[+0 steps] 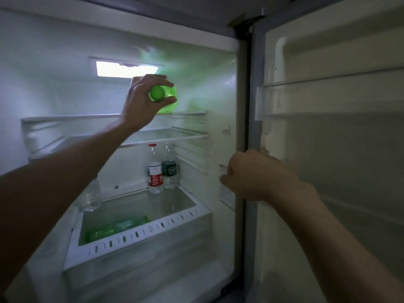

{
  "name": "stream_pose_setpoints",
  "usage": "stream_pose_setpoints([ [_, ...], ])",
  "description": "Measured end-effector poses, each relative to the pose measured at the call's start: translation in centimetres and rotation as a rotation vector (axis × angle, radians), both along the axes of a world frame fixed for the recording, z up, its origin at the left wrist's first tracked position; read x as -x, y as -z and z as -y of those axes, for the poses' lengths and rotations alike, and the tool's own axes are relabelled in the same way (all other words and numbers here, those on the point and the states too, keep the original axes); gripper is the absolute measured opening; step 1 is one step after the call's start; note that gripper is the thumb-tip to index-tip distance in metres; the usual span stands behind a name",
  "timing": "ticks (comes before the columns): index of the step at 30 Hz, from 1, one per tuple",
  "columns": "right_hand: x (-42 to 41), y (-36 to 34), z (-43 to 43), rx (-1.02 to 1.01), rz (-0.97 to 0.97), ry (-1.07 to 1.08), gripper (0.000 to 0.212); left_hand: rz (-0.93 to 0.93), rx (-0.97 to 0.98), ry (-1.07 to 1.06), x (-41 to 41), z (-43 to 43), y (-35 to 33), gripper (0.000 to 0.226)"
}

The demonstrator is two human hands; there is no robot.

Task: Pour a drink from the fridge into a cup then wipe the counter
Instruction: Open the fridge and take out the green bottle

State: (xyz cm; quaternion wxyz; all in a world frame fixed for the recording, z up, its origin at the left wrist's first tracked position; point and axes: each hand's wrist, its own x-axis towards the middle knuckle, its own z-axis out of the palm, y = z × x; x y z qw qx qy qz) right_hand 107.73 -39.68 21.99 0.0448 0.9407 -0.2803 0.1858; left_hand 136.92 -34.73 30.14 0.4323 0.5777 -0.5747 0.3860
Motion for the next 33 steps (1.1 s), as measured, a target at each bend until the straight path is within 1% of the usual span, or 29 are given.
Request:
stream_pose_setpoints([
  [2,-0.2,0.0,-0.1,0.002,-0.032,-0.001,0.035,-0.028,0.085,0.045,1.7,0.2,0.3,0.050],
  [4,-0.2,-0.1,-0.1,-0.025,-0.023,-0.004,0.036,-0.086,0.113,0.046,2.9,0.2,0.2,0.063],
  [6,0.0,-0.2,0.0,-0.064,-0.002,-0.016,0.035,-0.145,0.111,0.008,3.3,0.3,0.1,0.073],
  [8,0.2,-0.3,0.2,-0.096,0.015,-0.029,0.037,-0.162,0.112,-0.052,3.4,0.4,-0.1,0.079],
  [11,0.2,-0.1,0.5,-0.130,0.030,-0.046,0.039,-0.167,0.035,-0.035,3.5,0.8,-0.2,0.074],
  [13,0.2,0.0,0.7,-0.127,0.033,-0.049,0.039,-0.160,-0.028,0.008,3.3,0.9,-0.4,0.070],
  [15,0.2,0.0,0.9,-0.119,0.036,-0.049,0.038,-0.150,-0.071,0.007,3.0,0.7,-0.8,0.069],
  [17,0.2,0.0,1.0,-0.119,0.041,-0.048,0.037,-0.096,-0.127,-0.030,2.8,0.4,-1.3,0.076],
  [21,0.4,0.0,1.2,-0.128,0.044,-0.048,0.038,-0.003,-0.274,-0.118,2.1,0.0,-2.0,0.099],
  [23,0.5,-0.1,1.2,-0.131,0.049,-0.057,0.039,0.055,-0.323,-0.155,1.5,0.0,-2.0,0.104],
  [28,0.7,0.0,1.3,-0.117,0.063,-0.056,0.032,0.120,-0.329,-0.200,1.5,-0.1,-1.6,0.096],
  [30,0.9,0.0,1.4,-0.124,0.062,-0.060,0.032,0.096,-0.285,-0.205,1.9,-0.3,-1.5,0.089],
  [33,1.2,-0.1,1.5,-0.145,0.073,-0.084,0.036,-0.019,-0.158,-0.188,2.9,-0.4,-0.9,0.083],
])
